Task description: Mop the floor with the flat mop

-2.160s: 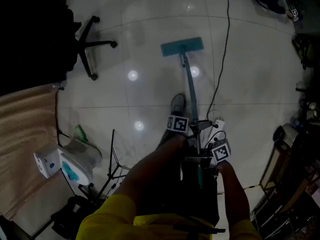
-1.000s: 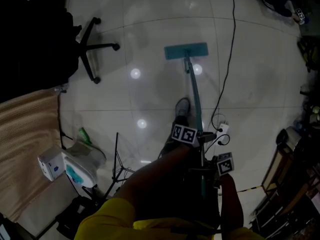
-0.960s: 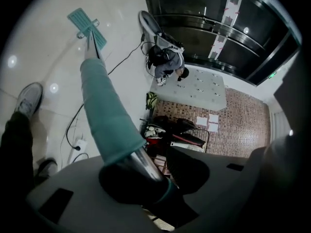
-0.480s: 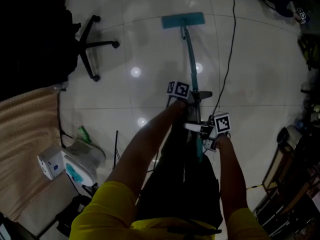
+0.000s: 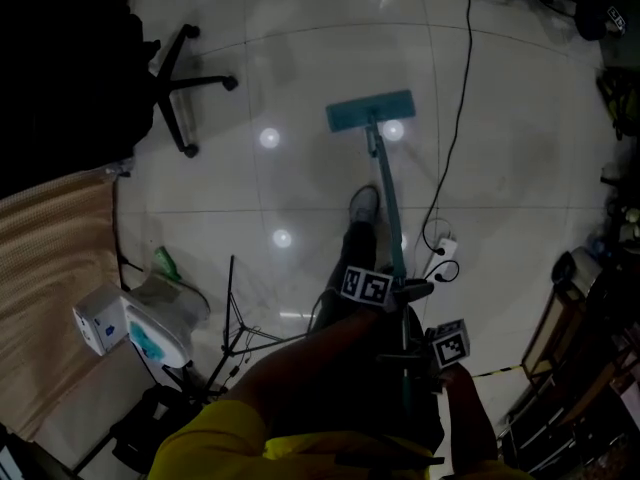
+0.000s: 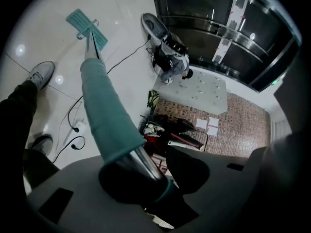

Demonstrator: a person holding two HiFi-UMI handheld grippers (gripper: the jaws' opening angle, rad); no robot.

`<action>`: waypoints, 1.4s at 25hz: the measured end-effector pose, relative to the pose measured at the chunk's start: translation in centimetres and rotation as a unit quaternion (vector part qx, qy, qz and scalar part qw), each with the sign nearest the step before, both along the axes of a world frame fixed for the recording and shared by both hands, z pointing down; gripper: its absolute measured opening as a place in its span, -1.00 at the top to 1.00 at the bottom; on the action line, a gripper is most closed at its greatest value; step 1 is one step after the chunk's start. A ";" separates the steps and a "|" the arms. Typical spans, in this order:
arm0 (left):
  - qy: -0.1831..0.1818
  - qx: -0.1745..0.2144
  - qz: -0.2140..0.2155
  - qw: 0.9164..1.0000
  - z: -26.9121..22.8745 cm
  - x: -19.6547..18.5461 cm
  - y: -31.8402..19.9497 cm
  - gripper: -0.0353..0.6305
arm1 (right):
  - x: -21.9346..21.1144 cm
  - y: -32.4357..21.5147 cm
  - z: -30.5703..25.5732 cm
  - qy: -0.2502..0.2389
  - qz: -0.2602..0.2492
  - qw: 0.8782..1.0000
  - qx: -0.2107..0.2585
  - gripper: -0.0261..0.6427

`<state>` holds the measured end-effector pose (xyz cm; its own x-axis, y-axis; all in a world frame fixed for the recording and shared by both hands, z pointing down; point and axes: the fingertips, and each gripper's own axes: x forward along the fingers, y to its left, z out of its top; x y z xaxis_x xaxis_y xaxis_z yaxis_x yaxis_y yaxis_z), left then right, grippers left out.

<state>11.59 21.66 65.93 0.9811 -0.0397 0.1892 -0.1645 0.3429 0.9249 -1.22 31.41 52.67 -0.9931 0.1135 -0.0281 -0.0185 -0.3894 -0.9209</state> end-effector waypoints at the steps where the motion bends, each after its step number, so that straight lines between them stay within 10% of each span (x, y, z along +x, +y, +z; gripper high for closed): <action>1: 0.001 0.005 -0.016 1.000 0.5 -0.3 -0.9 0.45 | -0.2 -0.7 0.7 0.001 0.002 1.000 0.003 0.65; 15: 0.003 0.106 -0.013 0.994 9.7 -4.1 -25.5 0.44 | -4.2 -23.2 12.0 -0.017 0.058 0.996 0.073 0.73; 35: 0.005 -0.003 -0.023 1.000 -9.6 -1.0 -1.2 0.38 | -1.0 -1.4 -10.5 -0.036 0.024 0.999 0.007 0.55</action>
